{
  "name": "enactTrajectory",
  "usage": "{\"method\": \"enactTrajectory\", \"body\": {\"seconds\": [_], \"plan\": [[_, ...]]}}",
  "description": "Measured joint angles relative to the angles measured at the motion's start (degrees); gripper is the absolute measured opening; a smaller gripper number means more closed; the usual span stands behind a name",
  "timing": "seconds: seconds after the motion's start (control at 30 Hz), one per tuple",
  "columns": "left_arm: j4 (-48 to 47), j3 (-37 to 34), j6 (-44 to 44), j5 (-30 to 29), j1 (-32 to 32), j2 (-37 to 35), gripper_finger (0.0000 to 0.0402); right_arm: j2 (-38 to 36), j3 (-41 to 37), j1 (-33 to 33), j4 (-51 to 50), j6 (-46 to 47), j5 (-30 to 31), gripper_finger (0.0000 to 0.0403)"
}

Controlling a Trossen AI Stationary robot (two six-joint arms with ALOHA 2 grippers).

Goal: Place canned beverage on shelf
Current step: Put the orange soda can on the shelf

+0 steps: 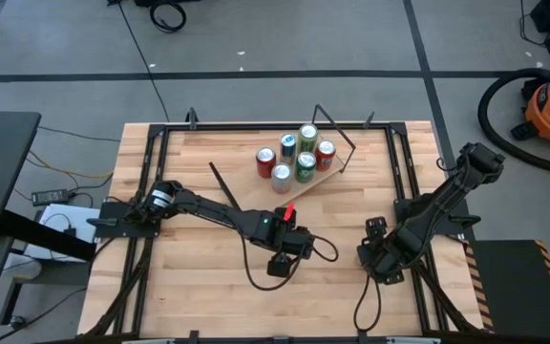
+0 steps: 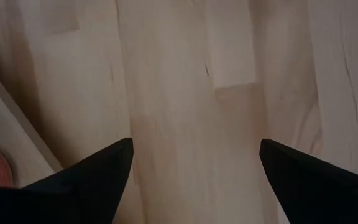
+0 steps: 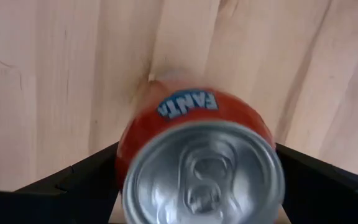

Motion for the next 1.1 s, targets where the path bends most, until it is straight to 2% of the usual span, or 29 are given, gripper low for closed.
{"method": "enactTrajectory", "body": {"seconds": [0.2,0.5,0.73,1.0,1.1], "plan": [[0.9,0.0,-0.7,0.0,0.2,0.0,0.0362,0.0,-2.3,0.0,4.5,-0.2,0.0,0.0369],[0.9,0.0,1.9,-1.0,-0.9,-0.3,0.0362,-0.1,-2.3,-1.9,5.7,-1.6,0.1,0.0316],[0.9,0.0,2.3,-3.2,-2.3,-5.8,0.0362,0.0,0.1,-5.3,7.7,-6.1,0.1,0.0326],[2.6,-0.1,6.6,-4.3,-0.8,-8.3,0.0362,0.0,2.3,-11.1,13.5,-15.4,5.0,0.0326],[5.6,-3.1,7.4,-4.3,-0.2,-8.6,0.0362,0.0,2.3,-12.7,15.6,-17.9,6.0,0.0326]]}}
